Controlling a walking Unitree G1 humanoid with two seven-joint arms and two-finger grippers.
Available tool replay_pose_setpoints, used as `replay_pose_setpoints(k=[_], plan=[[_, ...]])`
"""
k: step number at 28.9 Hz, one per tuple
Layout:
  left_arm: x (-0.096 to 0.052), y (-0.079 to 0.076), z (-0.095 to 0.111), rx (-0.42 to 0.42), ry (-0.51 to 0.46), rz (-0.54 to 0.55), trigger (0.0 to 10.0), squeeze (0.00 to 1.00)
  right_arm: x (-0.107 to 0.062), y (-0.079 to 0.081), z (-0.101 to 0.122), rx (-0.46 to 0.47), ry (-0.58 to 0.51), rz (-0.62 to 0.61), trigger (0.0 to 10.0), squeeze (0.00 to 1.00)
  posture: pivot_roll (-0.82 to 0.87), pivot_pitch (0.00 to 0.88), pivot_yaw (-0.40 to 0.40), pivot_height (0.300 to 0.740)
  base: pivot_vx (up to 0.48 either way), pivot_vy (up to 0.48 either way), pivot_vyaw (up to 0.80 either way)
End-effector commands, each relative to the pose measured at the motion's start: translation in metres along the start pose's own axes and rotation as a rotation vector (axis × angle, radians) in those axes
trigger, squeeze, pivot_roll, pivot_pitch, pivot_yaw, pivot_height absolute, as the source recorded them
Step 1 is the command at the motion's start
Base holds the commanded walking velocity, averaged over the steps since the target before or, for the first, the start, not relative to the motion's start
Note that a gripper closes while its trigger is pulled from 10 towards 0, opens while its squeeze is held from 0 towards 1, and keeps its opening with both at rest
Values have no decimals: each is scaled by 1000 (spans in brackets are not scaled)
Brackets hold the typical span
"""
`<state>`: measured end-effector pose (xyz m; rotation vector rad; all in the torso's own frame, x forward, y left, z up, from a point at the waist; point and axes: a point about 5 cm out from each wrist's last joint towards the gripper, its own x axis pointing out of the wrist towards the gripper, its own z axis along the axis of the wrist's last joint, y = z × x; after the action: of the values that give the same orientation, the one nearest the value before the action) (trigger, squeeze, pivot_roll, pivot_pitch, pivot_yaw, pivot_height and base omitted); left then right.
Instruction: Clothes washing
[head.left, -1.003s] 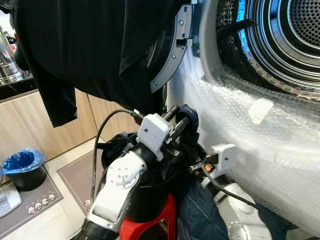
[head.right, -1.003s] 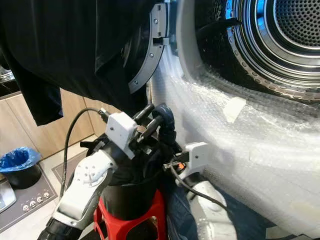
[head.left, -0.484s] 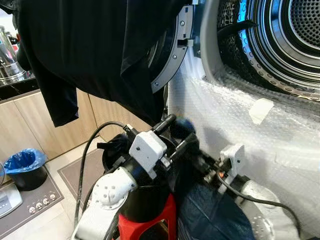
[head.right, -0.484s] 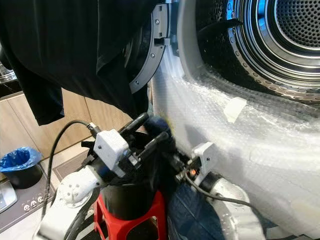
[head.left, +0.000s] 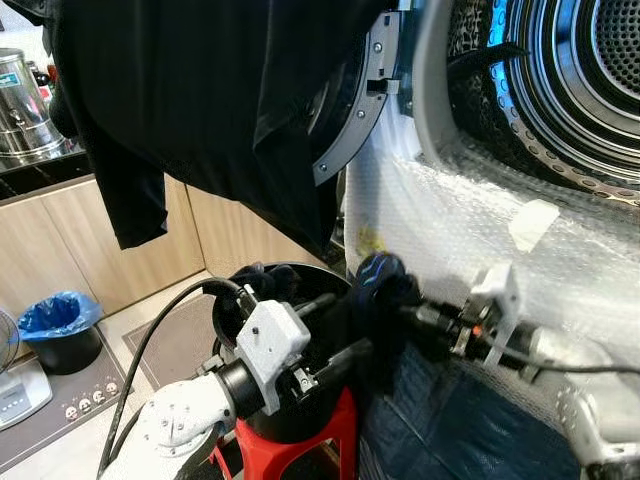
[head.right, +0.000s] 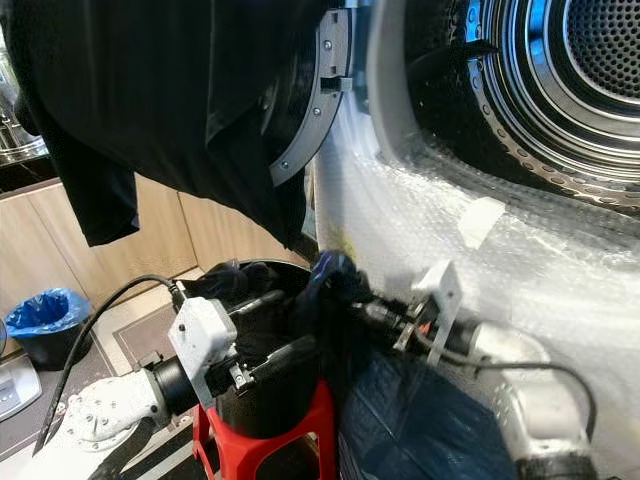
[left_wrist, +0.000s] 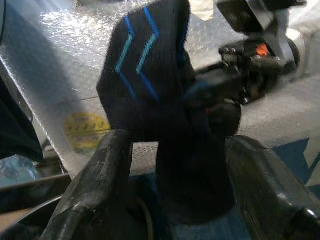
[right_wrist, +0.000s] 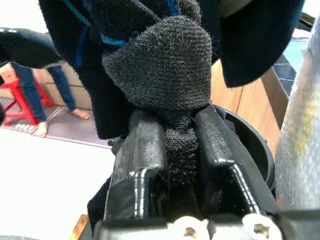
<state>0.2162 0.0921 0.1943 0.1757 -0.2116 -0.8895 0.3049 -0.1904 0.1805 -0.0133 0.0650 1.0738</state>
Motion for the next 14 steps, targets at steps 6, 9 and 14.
replay_pose_setpoints(k=[6, 9, 14], plan=[[-9, -5, 5, -78, 29, -3, 10000, 0, -27, -11, 36, -27, 31, 156, 8667, 0, 51, 0, -54, 740, 0, 0, 0], [-11, -5, 2, -68, 47, 7, 10000, 0, -27, -20, 62, -44, -39, 164, 10000, 0, 52, 0, -57, 740, 0, 0, 0], [-16, -8, -3, -68, 95, 5, 10000, 0, -16, -38, 108, -84, -142, 135, 10000, 0, 58, 0, -65, 740, 0, 0, 0]])
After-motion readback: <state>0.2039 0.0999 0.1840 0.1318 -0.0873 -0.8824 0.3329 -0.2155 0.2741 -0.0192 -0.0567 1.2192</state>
